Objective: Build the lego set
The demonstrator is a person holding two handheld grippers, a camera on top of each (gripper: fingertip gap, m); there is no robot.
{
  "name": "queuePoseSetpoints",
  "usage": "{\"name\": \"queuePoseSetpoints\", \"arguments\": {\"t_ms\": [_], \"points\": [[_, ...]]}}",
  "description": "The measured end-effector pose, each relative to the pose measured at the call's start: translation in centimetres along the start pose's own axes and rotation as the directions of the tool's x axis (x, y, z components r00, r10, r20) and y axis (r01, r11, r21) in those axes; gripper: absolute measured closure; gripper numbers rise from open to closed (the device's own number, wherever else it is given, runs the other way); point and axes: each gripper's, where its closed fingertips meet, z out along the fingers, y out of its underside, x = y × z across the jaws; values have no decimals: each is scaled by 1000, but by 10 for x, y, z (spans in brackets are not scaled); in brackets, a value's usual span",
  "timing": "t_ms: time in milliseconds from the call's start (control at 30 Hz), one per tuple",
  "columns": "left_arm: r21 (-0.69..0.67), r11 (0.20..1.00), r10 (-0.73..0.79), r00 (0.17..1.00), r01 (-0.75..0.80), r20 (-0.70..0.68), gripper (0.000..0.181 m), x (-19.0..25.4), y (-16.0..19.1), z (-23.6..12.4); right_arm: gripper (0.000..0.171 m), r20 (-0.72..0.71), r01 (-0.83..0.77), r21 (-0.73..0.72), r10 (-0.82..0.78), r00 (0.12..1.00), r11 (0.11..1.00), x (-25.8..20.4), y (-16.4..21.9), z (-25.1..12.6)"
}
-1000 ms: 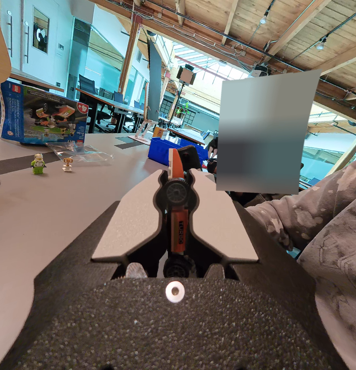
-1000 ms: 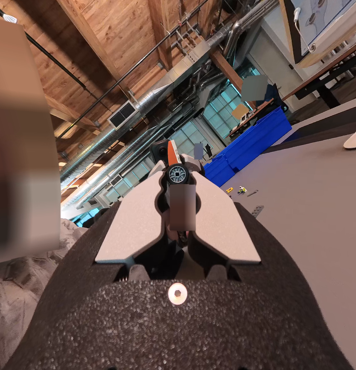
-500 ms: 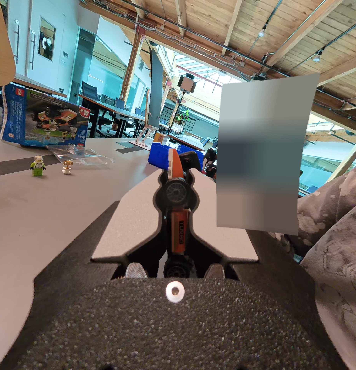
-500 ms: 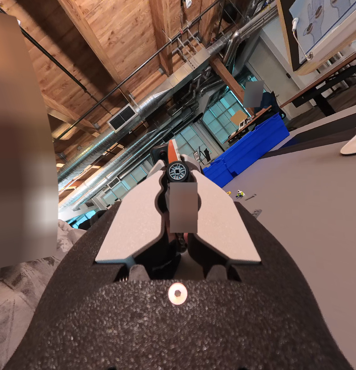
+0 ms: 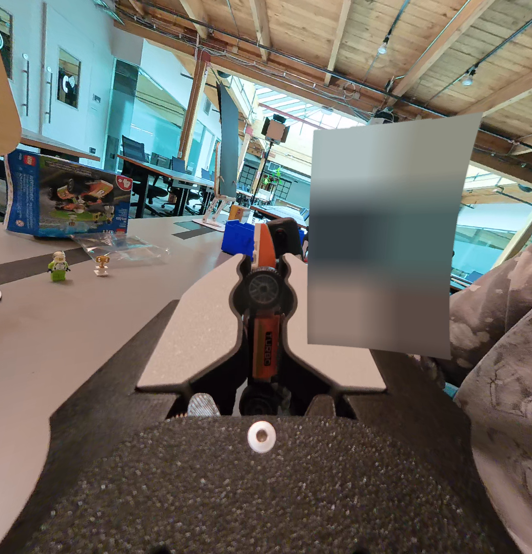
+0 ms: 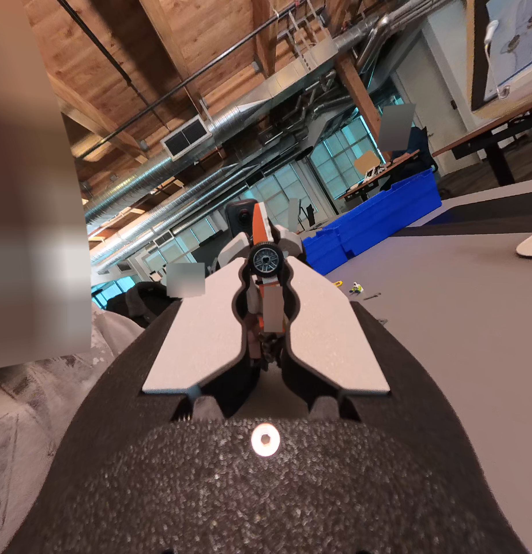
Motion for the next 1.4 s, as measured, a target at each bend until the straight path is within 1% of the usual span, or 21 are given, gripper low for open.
{"name": "queuePoseSetpoints", "arguments": {"t_ms": [67,167,267,333,500,567,667,733,767,800,833,933,1033,1100,1200,1300,1400], "points": [[5,1000,-28,999,28,-19,161,0,-1,-1,150,-8,7,-22,-7,1000,1000,0,-1,1],[48,992,-115,992,117,-45,161,-4,-5,-4,150,-26,-7,-36,6,1000,999,2,-4,1],[106,966,-229,971,235,-67,162,-14,-12,-13,144,-45,-23,-16,22,999,1000,7,-13,-7],[136,945,-288,953,298,-93,162,-19,-16,-19,139,-76,-13,-34,11,997,999,12,-13,-13],[177,888,-404,904,424,-136,162,-29,-15,-22,130,-135,49,-177,-73,988,983,17,11,-8],[186,868,-439,886,461,-146,162,-32,-12,-21,128,-142,40,-208,-70,987,977,18,19,-4],[179,866,-446,883,467,-144,162,-32,-7,-18,127,-158,8,-223,-44,986,975,21,26,-1],[168,871,-445,886,462,-132,163,-32,-2,-14,130,-166,-5,-243,-36,985,970,23,32,0],[162,874,-443,888,458,-123,162,-32,1,-12,138,-169,-6,-258,-39,985,966,23,35,0],[156,877,-441,890,455,-117,163,-32,4,-10,149,-177,-1,-268,-48,983,963,25,37,0],[151,878,-439,890,454,-122,162,-31,6,-8,154,-182,5,-286,-59,982,958,26,39,-2],[103,910,-391,914,402,-110,163,-28,10,-5,155,-155,-34,-312,-16,988,950,25,36,-8],[44,937,-340,935,346,-105,153,-26,13,-5,155,-137,-80,-317,38,990,945,23,28,-16],[24,940,-337,935,341,-114,148,-26,12,-8,155,-122,-111,-287,79,989,951,22,21,-20],[-16,945,-326,936,327,-129,145,-25,13,-12,155,-95,-187,-235,169,981,954,23,12,-26],[-93,957,-283,954,275,-96,143,-25,27,-10,155,-68,-255,-217,246,967,942,24,10,-29],[-143,948,-300,948,284,-108,144,-18,39,-3,155,-46,-318,-213,316,948,924,23,12,-29]]}}
